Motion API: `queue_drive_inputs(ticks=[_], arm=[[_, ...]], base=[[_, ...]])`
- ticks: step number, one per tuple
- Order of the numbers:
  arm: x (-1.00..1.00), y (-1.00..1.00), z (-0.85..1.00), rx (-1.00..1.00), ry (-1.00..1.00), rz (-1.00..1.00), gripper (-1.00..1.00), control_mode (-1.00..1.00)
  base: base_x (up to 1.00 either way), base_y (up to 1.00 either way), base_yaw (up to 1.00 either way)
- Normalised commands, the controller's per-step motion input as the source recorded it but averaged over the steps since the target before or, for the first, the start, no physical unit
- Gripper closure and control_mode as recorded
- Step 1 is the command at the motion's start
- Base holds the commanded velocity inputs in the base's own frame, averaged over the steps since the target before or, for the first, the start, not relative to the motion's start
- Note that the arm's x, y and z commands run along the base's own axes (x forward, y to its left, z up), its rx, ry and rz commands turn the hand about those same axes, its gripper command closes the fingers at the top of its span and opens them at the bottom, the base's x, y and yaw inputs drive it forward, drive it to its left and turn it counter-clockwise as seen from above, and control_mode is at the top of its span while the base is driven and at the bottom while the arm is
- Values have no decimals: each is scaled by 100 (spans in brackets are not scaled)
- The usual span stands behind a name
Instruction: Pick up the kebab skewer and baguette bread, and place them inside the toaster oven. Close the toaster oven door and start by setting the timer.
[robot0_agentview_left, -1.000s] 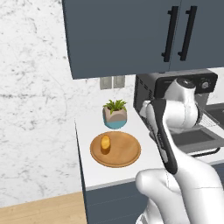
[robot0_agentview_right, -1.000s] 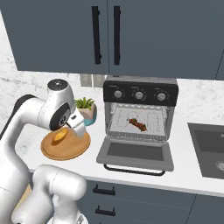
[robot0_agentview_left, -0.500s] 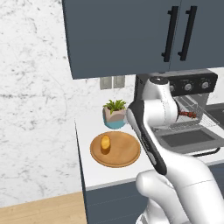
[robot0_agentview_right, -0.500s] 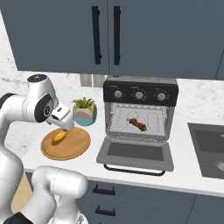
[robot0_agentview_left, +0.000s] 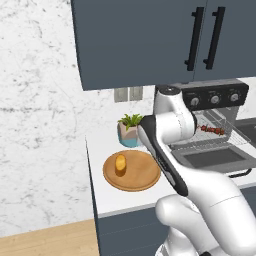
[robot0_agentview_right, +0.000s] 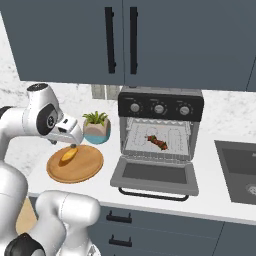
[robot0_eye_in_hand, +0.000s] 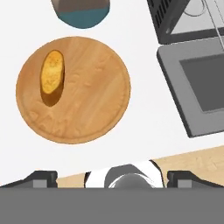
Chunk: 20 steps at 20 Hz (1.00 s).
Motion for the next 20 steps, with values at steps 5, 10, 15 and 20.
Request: queue_drive_inputs(ticks=[5,10,15,20], arm=[[28,16,-34,1,0,3,-100,-100],[34,44,-29,0,0,0,-100,-100],[27,47,-33,0,0,0,-100,-100],[41,35,-12,3,0,0,-100,-100]], base=[[0,0,0],[0,0,0],[0,0,0],[0,0,0]])
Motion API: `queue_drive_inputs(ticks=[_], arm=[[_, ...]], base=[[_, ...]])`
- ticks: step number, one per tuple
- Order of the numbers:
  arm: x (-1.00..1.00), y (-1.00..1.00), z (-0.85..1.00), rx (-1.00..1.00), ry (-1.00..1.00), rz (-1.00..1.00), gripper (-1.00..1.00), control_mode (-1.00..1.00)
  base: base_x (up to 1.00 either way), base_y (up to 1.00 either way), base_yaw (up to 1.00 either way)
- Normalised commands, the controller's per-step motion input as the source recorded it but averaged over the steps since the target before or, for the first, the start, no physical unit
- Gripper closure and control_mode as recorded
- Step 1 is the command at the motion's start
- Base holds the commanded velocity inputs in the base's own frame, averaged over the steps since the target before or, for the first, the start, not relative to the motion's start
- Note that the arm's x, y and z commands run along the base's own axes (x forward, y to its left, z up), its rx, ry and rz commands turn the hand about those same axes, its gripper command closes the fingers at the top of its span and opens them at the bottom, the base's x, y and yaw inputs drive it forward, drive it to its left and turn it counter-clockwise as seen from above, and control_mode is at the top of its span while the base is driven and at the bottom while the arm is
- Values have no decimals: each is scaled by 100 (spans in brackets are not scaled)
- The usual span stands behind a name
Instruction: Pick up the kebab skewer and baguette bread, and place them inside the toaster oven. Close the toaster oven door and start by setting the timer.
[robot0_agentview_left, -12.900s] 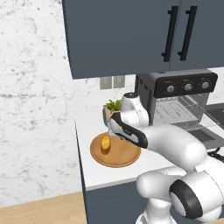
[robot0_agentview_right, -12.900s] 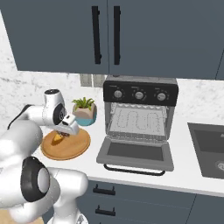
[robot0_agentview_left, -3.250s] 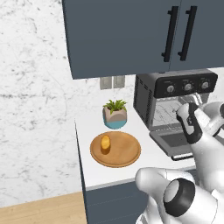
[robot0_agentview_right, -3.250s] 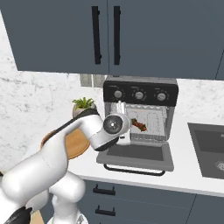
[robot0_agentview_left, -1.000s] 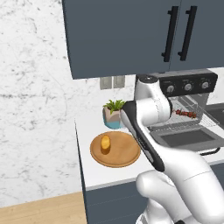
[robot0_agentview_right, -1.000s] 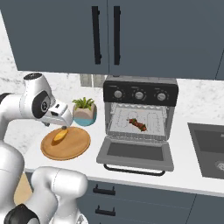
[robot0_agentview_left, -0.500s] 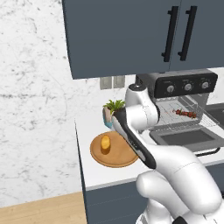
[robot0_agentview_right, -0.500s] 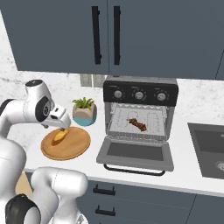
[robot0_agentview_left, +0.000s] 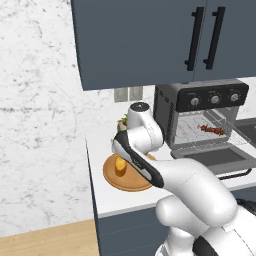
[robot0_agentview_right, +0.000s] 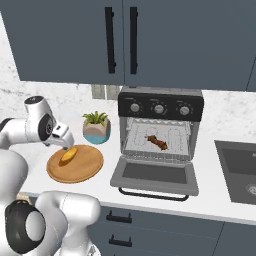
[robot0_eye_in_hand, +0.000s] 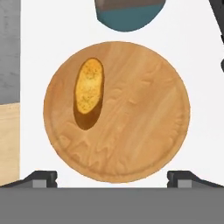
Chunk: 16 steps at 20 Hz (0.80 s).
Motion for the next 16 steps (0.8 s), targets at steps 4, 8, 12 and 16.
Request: queue_drive_inputs(ticks=[4,8,12,16], arm=[[54,8,0,8,0,0,-100,-100],[43,2,-16,9,0,0,-100,-100],[19,2,-36,2,0,0,-100,-100],[8,10,-43,0,0,0,-100,-100]], base=[[0,0,0],[0,0,0],[0,0,0],[0,0,0]])
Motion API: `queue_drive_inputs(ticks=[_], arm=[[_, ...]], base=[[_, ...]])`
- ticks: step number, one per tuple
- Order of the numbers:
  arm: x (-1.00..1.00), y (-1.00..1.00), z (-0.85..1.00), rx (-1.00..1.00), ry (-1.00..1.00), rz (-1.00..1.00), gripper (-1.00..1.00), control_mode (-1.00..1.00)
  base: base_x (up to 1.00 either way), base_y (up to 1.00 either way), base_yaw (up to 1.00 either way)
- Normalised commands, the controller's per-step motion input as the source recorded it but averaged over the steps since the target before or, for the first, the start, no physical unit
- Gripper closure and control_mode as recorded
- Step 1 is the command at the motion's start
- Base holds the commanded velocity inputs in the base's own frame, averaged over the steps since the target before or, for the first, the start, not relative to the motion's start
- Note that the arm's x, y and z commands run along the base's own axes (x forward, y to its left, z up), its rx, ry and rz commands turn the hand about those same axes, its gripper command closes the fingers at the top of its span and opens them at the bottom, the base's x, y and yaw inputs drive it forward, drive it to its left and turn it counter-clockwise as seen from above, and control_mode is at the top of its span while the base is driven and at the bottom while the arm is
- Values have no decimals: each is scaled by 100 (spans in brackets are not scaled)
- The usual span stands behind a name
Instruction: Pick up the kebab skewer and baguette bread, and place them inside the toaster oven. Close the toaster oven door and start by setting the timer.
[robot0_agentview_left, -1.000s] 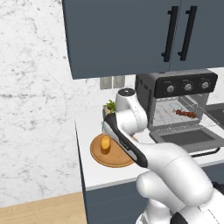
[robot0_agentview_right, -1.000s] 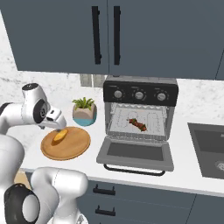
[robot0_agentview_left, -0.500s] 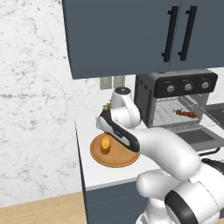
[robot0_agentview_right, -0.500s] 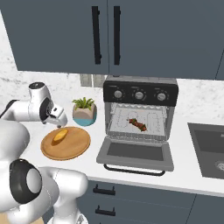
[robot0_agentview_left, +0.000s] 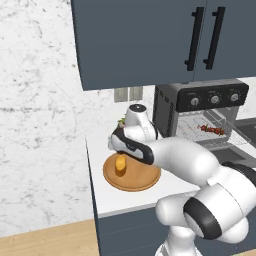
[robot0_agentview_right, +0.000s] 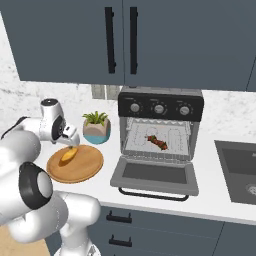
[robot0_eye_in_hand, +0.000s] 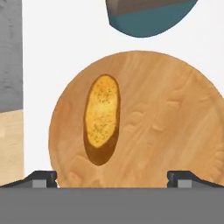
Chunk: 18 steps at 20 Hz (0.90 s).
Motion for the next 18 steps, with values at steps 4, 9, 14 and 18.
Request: queue_drive_inputs(ticks=[4,9,14,18], arm=[[7,15,-39,0,0,0,-100,-100],[10,1,-31,0,0,0,-100,-100],[21,0,-21,0,0,0,-100,-100],[20,2,-18,0,0,0,-100,-100]], base=[[0,0,0],[0,0,0],[0,0,0],[0,0,0]])
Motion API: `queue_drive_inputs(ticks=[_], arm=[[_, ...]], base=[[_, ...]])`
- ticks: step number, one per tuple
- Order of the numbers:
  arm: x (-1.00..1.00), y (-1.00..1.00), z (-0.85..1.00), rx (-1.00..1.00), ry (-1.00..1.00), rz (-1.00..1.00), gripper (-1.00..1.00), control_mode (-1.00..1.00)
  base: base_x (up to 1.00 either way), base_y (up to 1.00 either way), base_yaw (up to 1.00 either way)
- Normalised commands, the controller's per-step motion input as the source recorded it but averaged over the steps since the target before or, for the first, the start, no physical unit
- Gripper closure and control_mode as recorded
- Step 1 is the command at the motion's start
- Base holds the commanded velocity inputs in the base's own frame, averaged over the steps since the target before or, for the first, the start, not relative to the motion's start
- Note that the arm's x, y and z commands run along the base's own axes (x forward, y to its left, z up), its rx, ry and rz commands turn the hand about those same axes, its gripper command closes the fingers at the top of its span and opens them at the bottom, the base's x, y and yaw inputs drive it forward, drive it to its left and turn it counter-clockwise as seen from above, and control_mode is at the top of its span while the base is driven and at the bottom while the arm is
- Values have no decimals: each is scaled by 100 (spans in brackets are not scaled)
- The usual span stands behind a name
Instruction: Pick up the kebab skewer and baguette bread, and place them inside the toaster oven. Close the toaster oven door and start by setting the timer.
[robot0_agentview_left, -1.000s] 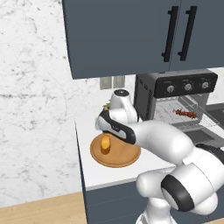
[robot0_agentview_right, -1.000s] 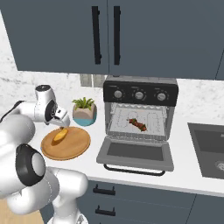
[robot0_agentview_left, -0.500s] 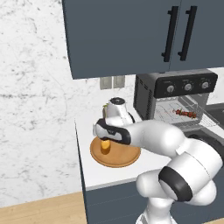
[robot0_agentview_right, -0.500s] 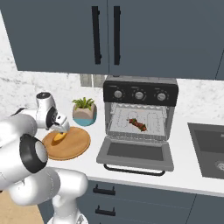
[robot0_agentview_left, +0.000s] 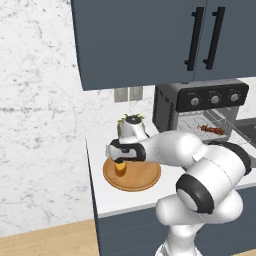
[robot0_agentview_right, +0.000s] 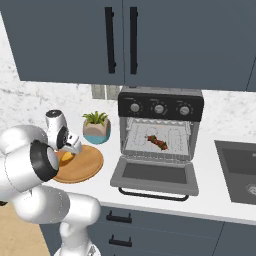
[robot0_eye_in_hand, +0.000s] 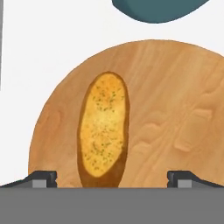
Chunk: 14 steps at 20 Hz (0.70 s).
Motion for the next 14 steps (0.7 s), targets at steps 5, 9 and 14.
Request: queue_drive_inputs(ticks=[5,9,14], arm=[[21,6,-15,0,0,0,-100,-100],[16,9,-19,0,0,0,-100,-100],[11,6,-19,0,0,0,-100,-100]], base=[[0,0,0],[0,0,0],[0,0,0]])
